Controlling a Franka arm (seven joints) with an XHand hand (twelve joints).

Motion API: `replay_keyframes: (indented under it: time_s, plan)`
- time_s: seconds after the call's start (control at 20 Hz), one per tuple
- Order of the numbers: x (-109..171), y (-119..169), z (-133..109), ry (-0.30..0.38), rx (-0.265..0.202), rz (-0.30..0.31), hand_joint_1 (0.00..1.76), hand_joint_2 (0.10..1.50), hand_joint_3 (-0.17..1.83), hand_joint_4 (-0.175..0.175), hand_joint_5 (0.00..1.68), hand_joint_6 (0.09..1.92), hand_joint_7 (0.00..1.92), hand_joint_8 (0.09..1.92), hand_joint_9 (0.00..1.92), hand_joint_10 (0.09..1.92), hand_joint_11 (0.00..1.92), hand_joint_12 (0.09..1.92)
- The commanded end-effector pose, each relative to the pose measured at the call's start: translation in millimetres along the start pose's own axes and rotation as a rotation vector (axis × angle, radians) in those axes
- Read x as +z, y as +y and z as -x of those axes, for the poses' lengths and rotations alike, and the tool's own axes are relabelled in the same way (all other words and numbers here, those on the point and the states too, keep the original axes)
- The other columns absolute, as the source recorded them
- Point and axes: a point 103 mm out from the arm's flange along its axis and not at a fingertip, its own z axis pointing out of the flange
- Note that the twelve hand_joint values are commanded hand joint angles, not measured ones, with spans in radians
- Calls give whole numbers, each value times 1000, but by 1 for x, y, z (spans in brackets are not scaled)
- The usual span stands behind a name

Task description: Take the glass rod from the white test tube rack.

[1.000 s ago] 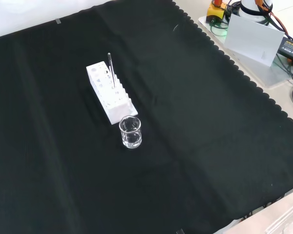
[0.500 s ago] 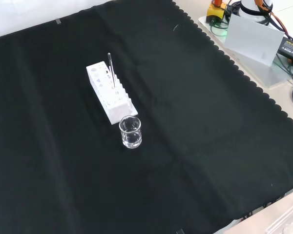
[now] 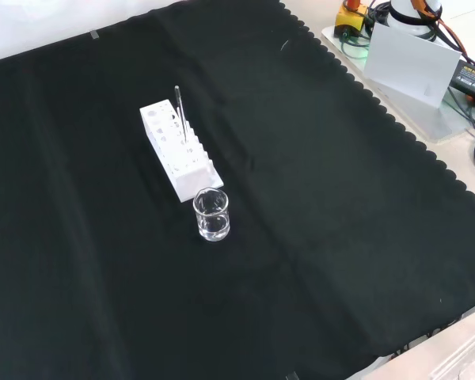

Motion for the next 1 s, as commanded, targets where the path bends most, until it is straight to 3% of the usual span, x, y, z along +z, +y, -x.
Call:
replay_keyframes:
  time_s: [0.05,0.8,1.0]
  plan:
    - [11,36,-2,11,-31,9,445,945,202,-47,133,87,0,576,9,817,0,1209]
    - [58,89,6,25,-58,-11,457,948,223,-38,214,87,17,754,133,850,0,1430]
    - [55,87,8,38,-75,-23,458,952,228,-41,224,87,29,763,150,852,5,1438]
